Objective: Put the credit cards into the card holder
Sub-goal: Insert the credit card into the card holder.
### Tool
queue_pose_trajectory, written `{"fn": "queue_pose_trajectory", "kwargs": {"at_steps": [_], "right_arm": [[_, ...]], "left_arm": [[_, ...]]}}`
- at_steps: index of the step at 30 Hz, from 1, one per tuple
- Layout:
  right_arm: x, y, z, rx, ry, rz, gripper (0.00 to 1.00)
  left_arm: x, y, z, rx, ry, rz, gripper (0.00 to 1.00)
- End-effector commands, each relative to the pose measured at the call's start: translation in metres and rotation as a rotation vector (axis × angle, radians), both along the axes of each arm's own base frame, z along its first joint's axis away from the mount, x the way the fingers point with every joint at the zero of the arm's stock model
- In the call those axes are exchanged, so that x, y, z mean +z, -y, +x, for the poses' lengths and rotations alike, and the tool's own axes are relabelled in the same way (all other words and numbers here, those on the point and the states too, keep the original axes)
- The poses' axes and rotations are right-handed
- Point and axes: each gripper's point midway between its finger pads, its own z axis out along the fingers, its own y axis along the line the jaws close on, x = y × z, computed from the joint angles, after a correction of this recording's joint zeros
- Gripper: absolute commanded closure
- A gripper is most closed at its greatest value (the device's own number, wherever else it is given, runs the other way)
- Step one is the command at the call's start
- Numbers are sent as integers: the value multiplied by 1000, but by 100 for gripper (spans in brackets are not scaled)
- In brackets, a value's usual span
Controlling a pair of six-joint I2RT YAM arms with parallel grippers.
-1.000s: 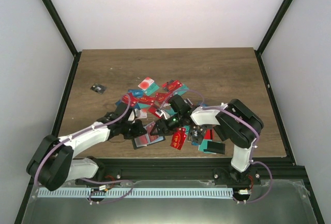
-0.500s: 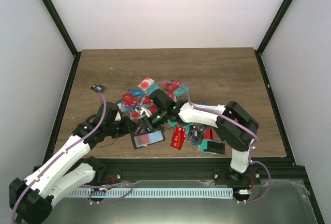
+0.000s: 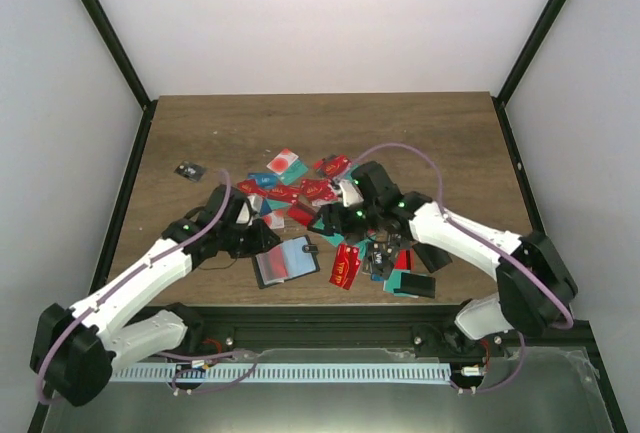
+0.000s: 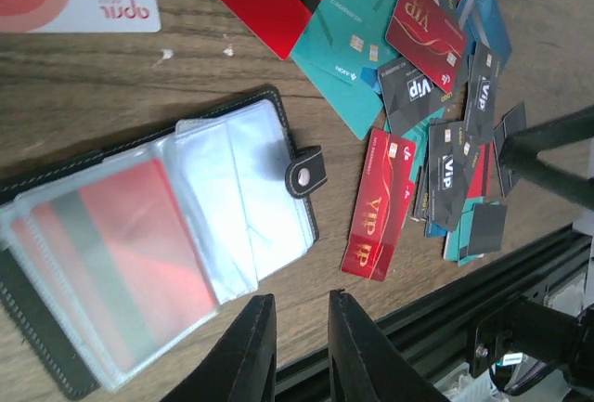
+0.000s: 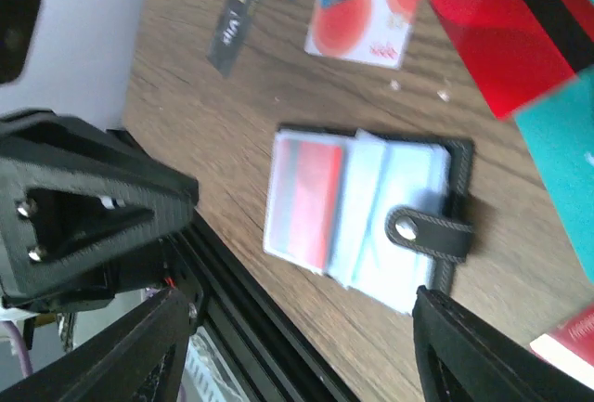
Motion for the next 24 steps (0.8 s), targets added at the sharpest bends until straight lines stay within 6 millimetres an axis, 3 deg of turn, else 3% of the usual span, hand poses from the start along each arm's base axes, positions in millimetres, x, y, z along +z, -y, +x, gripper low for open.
{"fn": "queue_pose_trajectory", "kwargs": {"at_steps": [1, 7, 12, 16, 19, 24], "right_arm": [[-23, 19, -9, -62, -60, -13, 33], [-20, -16, -30, 95, -138, 159, 34], [-39, -46, -35, 181, -161, 132, 34], [-62, -55, -27, 170, -195, 95, 35], [-74, -61, -22, 182, -209, 75, 35], [-89, -65, -16, 187, -217, 36, 36]], "left_arm": [[-1, 18, 13, -80, 28, -4, 82], [-43, 5, 8, -76, -67, 122, 91], [-65, 8, 4, -106, -90, 118, 95], [-79, 5, 1, -110, -113, 135, 96], [-89, -7, -5, -89, -146, 197, 96], [-89, -17, -14, -49, -161, 209, 96]]}}
